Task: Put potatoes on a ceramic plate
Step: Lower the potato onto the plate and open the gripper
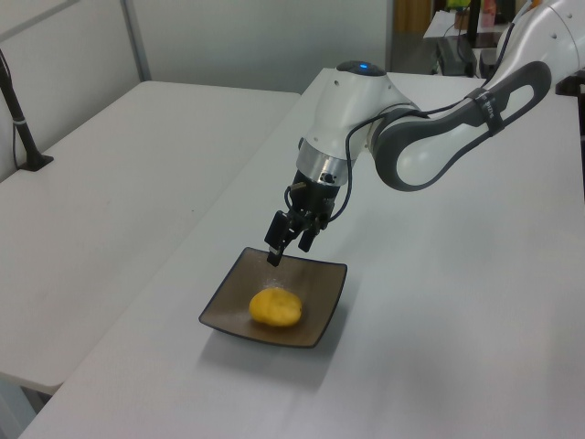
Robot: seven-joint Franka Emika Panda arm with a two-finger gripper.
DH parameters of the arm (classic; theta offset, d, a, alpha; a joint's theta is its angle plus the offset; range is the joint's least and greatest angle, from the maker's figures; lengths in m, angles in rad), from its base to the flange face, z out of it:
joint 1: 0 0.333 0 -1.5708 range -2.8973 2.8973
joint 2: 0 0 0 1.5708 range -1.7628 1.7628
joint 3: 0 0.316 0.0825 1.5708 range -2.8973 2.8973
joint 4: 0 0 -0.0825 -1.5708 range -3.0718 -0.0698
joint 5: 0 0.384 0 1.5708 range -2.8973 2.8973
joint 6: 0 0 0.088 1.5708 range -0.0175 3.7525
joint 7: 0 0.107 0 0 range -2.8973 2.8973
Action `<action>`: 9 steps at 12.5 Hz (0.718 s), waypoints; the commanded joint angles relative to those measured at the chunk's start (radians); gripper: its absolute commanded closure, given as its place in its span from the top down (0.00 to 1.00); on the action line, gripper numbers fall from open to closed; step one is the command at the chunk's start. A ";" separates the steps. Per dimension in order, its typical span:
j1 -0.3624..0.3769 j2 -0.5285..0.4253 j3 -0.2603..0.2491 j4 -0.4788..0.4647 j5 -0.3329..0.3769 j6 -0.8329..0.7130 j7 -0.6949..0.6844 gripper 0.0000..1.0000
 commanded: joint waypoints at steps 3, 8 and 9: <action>0.003 -0.061 -0.006 -0.002 -0.049 -0.080 0.016 1.00; -0.029 -0.220 -0.011 -0.157 -0.040 -0.303 -0.133 1.00; -0.037 -0.280 -0.023 -0.211 -0.035 -0.315 -0.165 1.00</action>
